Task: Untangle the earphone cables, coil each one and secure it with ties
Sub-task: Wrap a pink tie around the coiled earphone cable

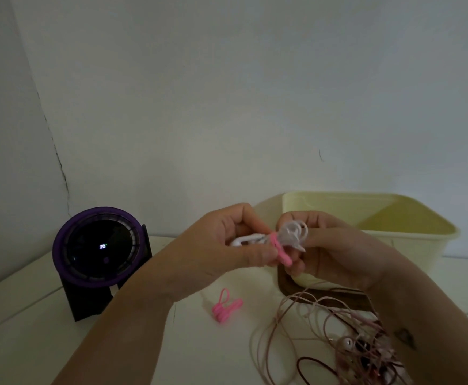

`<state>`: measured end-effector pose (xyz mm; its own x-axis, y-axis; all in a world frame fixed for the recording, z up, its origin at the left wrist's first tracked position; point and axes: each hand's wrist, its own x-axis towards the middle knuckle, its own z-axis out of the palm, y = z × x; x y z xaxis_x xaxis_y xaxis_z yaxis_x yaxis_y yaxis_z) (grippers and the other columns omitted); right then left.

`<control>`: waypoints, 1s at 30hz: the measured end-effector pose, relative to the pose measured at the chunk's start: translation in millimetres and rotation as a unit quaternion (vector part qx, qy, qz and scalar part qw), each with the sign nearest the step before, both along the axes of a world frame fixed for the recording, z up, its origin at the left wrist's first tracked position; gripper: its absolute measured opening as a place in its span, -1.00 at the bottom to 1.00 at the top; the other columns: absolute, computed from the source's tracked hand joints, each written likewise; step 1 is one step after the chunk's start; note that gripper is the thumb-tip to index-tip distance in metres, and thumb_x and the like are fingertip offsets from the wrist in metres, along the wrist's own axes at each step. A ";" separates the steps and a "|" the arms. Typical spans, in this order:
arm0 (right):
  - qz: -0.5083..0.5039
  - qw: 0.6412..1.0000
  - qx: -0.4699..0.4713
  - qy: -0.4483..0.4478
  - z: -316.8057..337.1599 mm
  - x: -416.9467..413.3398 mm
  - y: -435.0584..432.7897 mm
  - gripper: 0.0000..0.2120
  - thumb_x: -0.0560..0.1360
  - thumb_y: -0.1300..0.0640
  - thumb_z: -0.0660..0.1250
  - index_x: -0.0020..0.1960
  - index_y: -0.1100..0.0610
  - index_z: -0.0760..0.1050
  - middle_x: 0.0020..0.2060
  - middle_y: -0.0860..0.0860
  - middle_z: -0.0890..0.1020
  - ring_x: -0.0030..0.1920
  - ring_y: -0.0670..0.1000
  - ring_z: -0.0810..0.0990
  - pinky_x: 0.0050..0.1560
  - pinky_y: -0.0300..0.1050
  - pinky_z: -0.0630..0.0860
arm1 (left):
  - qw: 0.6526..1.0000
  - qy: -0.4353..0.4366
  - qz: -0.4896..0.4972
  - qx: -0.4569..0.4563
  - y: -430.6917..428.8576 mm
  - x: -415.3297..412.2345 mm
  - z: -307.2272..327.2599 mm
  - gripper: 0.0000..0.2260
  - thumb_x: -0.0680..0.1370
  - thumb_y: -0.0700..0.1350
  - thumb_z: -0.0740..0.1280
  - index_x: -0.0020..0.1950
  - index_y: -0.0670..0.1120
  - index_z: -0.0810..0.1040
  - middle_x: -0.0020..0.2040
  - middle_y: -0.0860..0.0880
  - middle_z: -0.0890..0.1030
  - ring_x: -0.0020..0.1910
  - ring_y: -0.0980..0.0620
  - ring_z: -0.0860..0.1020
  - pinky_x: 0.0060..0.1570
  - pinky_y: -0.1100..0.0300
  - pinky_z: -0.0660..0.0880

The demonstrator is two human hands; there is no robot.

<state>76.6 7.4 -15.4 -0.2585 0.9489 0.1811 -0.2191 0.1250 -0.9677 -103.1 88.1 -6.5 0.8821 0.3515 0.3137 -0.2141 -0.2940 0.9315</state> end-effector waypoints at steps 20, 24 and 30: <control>-0.298 0.935 0.122 -0.149 -0.9 -24.7 7.0 -0.85 0.46 0.21 0.37 0.01 0.15 0.65 -0.15 0.07 0.71 -0.08 0.03 0.67 0.05 -0.13 0.59 | 0.967 -0.080 0.197 -0.143 7.2 20.9 -14.3 -0.65 0.29 0.04 0.40 0.02 -0.06 0.61 -0.12 0.01 0.69 -0.15 0.16 0.62 -0.19 0.35 0.51; -0.353 0.906 0.160 -0.171 -2.2 -25.6 7.8 -0.92 0.42 0.22 0.41 -0.13 0.08 0.66 -0.29 -0.01 0.71 -0.26 -0.13 0.65 -0.16 -0.31 0.55 | 0.967 -0.080 0.171 -0.173 5.6 22.5 -14.1 -0.70 0.34 -0.03 0.37 0.04 -0.10 0.60 -0.17 0.02 0.68 -0.18 0.17 0.63 -0.22 0.35 0.51; -0.297 0.932 0.112 -0.174 4.0 -15.9 2.2 -0.75 0.33 0.12 0.44 -0.03 0.19 0.60 -0.21 0.09 0.71 -0.15 0.03 0.68 -0.05 -0.12 0.61 | 0.968 -0.068 0.170 -0.171 3.6 22.3 -11.7 -0.84 0.37 -0.10 0.38 -0.08 -0.09 0.61 -0.28 0.02 0.65 -0.29 0.17 0.59 -0.36 0.35 0.47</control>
<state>60.7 9.6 -11.4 0.2201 0.8918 0.3953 0.2760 0.3317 -0.9021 -80.8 91.7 -18.2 0.6561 0.7180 0.2322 -0.2862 -0.0479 0.9570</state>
